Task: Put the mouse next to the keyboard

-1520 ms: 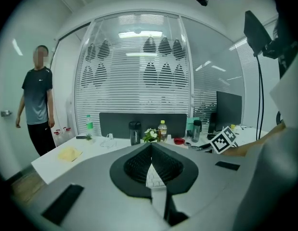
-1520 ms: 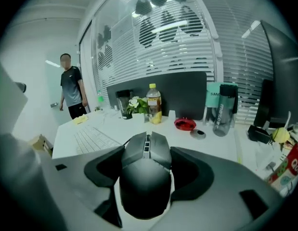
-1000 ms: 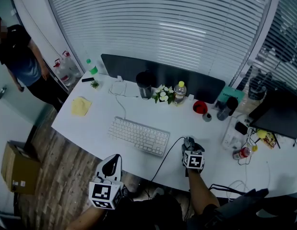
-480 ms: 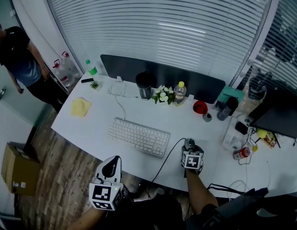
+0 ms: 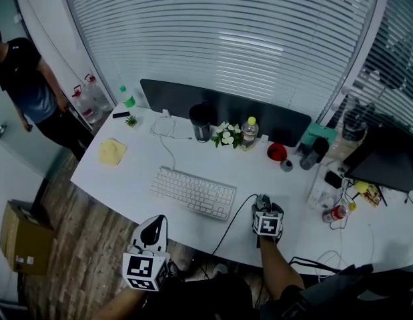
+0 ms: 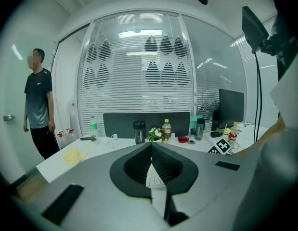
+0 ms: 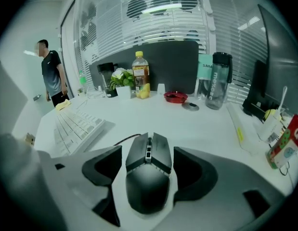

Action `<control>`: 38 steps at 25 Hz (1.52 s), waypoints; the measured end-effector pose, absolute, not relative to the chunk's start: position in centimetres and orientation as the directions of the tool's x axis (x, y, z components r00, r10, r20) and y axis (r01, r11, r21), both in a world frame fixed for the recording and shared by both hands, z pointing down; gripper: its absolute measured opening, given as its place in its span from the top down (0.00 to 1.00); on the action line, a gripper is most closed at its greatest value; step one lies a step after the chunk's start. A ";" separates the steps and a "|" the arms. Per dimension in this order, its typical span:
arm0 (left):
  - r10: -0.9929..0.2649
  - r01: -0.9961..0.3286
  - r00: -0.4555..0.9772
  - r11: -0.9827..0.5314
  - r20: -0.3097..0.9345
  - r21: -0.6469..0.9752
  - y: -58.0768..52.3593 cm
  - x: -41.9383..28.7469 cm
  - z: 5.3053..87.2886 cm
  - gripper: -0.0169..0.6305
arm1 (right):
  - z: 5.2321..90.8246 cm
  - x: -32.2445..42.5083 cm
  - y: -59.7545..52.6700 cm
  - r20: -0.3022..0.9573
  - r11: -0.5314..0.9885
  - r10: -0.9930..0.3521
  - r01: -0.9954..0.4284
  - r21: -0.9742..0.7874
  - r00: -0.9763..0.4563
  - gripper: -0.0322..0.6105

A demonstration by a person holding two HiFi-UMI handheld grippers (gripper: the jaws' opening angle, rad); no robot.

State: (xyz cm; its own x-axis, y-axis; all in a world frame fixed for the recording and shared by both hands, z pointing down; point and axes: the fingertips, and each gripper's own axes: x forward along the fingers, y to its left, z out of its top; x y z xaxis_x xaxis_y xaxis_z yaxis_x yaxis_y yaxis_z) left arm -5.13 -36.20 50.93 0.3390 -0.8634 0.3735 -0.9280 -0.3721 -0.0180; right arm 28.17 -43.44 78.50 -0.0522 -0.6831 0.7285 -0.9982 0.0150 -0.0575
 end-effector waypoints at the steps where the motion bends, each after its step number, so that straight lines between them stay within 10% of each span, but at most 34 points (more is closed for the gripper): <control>1: -0.862 -0.925 0.345 -0.379 0.370 -0.020 -36.4 -5.1 50.8 0.93 | 77.8 28.1 -43.4 0.719 0.021 -0.693 -0.998 -0.058 -0.056 0.43; 21: -0.789 -0.807 0.580 -0.591 0.203 0.010 -40.6 -5.8 43.6 0.93 | 49.9 21.9 -38.9 0.372 0.150 -0.909 -0.981 -0.126 -0.187 0.52; 38: -0.746 -0.748 0.655 -0.663 0.124 -0.039 -40.1 -6.4 39.2 0.93 | 37.6 16.5 -32.8 0.159 0.141 -0.976 -0.989 -0.052 -0.148 0.95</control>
State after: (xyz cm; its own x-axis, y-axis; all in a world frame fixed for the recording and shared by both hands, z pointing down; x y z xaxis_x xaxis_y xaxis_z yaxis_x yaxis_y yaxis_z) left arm -6.43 -40.11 39.22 0.6548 -0.7456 0.1237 -0.7476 -0.6630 -0.0389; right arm 16.53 -32.81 37.64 -0.1480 -0.9761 0.1594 -0.9886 0.1415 -0.0516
